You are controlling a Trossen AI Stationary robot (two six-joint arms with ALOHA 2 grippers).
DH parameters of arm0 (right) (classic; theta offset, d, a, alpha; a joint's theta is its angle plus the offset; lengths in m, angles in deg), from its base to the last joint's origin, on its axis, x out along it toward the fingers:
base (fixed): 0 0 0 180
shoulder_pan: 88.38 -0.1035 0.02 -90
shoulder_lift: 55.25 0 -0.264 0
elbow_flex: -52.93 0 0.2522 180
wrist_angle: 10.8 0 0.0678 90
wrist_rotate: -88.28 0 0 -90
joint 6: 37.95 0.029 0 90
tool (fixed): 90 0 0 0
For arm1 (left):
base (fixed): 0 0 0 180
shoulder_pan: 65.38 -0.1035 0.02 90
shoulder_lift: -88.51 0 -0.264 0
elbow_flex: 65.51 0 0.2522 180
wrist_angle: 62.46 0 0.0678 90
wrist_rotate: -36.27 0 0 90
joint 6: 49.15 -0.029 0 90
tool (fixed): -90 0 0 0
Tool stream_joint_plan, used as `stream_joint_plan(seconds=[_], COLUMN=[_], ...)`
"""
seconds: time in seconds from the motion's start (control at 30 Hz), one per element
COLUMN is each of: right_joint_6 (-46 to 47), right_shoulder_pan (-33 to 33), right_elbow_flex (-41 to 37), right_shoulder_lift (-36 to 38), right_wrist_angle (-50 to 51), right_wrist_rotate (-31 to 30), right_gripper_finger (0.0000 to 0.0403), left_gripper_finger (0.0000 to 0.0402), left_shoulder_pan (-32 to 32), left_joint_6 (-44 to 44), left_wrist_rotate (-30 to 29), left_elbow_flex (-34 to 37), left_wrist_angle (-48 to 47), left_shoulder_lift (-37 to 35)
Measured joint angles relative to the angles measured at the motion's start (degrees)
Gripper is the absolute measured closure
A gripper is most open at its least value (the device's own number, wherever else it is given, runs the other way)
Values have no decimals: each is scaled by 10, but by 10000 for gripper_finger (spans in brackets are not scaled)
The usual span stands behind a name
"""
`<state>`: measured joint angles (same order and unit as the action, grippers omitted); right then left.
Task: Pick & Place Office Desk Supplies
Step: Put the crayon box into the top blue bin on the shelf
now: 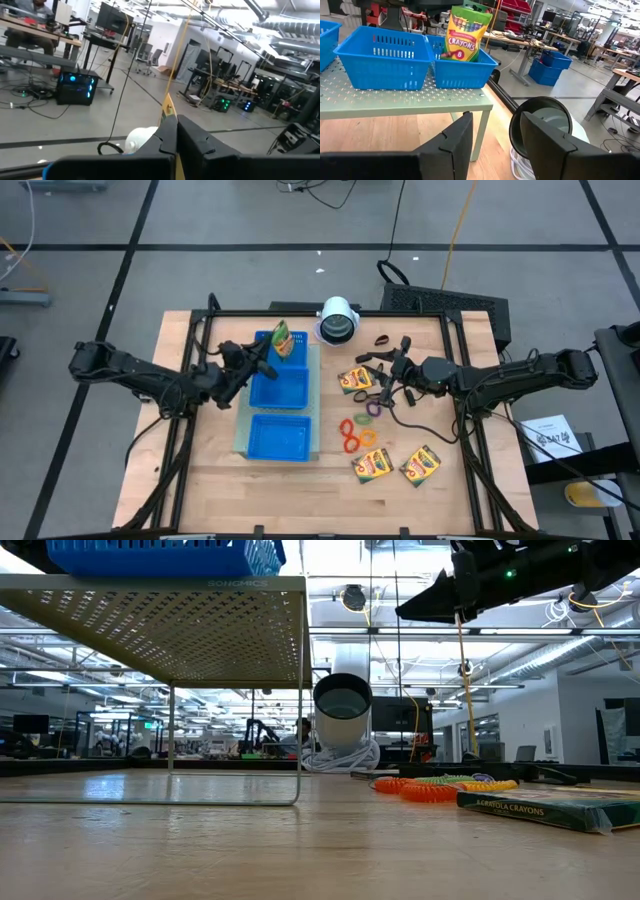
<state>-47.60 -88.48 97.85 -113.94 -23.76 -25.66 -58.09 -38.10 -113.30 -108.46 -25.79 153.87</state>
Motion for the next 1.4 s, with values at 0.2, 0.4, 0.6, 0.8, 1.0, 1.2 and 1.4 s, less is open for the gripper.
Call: stream_joint_plan(seconds=[0.2,0.4,0.6,0.8,1.0,1.2,1.4], right_joint_6=[0,0,0,0,0,0,-1], right_shoulder_pan=[0,0,0,0,0,1,2], right_elbow_flex=[0,0,0,0,0,-14,-21], right_shoulder_lift=[0,0,0,0,0,-1,0], right_wrist_angle=[0,0,0,0,4,-10,-28], right_wrist_rotate=[0,0,0,0,0,0,0], right_gripper_finger=[245,248,248,251,252,252,252], left_gripper_finger=[349,311,287,284,284,270,248], left_shoulder_pan=[0,0,0,28,71,109,128], left_joint_6=[14,25,-34,-253,-395,-511,-498], left_wrist_rotate=[0,0,4,-19,-281,-299,-298], left_elbow_flex=[0,0,0,-27,-106,-187,-202], left_wrist_angle=[2,1,2,3,-19,-28,-50], left_shoulder_lift=[0,0,-2,-33,-54,-53,-50])
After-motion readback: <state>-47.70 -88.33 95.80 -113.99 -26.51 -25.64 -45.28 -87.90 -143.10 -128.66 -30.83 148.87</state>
